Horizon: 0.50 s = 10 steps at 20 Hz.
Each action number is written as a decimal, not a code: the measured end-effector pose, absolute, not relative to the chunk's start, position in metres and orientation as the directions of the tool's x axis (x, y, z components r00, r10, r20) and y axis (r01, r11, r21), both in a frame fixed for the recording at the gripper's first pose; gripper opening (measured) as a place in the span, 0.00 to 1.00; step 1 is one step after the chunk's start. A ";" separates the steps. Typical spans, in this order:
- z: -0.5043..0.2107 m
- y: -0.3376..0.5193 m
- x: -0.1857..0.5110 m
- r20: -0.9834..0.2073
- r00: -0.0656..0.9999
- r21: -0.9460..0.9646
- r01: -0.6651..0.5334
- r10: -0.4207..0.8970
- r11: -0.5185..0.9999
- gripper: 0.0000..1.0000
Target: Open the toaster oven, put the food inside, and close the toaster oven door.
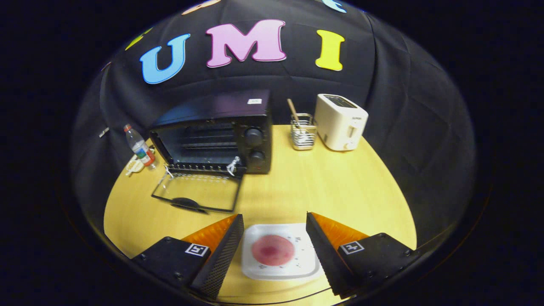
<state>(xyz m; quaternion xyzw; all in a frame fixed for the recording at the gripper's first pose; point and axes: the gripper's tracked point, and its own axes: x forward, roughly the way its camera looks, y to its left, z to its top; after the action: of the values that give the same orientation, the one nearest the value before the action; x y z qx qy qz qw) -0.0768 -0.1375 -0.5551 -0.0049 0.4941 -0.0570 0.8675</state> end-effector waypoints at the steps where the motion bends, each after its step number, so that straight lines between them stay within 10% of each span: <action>1: -0.556 -0.153 -0.087 -0.865 0.489 -0.079 0.097 -0.117 0.992 0.95; 10: -0.627 -0.195 -0.138 -0.954 0.297 0.002 0.103 -0.029 0.995 0.95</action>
<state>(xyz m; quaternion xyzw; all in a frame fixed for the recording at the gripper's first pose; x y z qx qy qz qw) -0.1376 -0.1955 -0.6269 0.0314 0.5914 -0.0410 0.8047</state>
